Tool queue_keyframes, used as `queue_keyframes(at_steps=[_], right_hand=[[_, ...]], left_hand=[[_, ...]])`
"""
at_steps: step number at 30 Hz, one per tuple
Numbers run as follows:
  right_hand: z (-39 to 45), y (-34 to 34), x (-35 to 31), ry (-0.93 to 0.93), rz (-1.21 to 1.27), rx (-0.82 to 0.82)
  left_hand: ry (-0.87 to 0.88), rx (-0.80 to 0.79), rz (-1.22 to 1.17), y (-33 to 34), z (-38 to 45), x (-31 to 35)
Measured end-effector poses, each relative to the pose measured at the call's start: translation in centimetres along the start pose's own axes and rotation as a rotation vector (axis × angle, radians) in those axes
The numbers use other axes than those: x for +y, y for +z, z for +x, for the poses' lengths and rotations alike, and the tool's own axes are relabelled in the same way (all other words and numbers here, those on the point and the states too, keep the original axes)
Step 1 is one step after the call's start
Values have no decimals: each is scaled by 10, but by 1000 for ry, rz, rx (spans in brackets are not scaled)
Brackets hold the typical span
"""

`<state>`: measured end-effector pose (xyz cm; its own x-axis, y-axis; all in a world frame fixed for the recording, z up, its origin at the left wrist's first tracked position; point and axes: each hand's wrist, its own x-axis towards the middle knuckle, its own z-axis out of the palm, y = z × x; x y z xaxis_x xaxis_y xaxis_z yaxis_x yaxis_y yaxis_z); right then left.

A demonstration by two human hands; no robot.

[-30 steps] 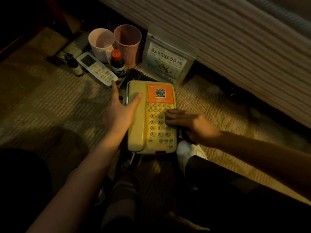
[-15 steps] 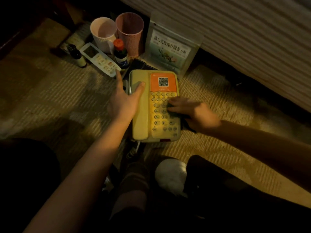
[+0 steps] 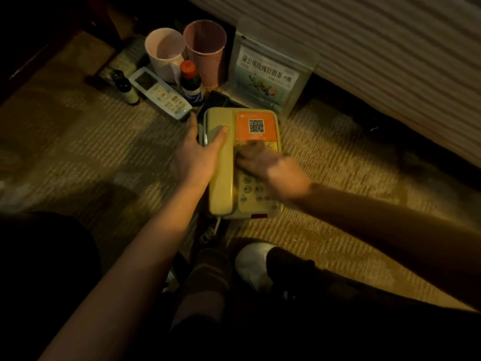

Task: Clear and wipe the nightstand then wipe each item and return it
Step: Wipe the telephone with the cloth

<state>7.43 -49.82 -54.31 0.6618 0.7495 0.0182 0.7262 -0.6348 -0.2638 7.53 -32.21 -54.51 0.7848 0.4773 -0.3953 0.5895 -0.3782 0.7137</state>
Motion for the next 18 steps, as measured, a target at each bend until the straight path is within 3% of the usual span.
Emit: queue_keyframes(at_steps=[5, 7, 10, 12, 15, 18], right_hand=[[-31, 0, -5, -338, -107, -70], [-10, -12, 12, -240, -131, -50], [26, -22, 21, 146, -99, -65], [28, -17, 15, 170, -92, -86], [-10, -1, 6, -105, -100, -32], [-56, 16, -7, -334, -115, -78]], left_hand=[[17, -17, -8, -1, -3, -1], [16, -25, -32, -2, -2, -2], [10, -27, -53, -2, -1, -2], [8, -15, -48, -2, -3, -1], [22, -9, -23, -2, -4, 0], [23, -3, -5, -1, -4, -2]])
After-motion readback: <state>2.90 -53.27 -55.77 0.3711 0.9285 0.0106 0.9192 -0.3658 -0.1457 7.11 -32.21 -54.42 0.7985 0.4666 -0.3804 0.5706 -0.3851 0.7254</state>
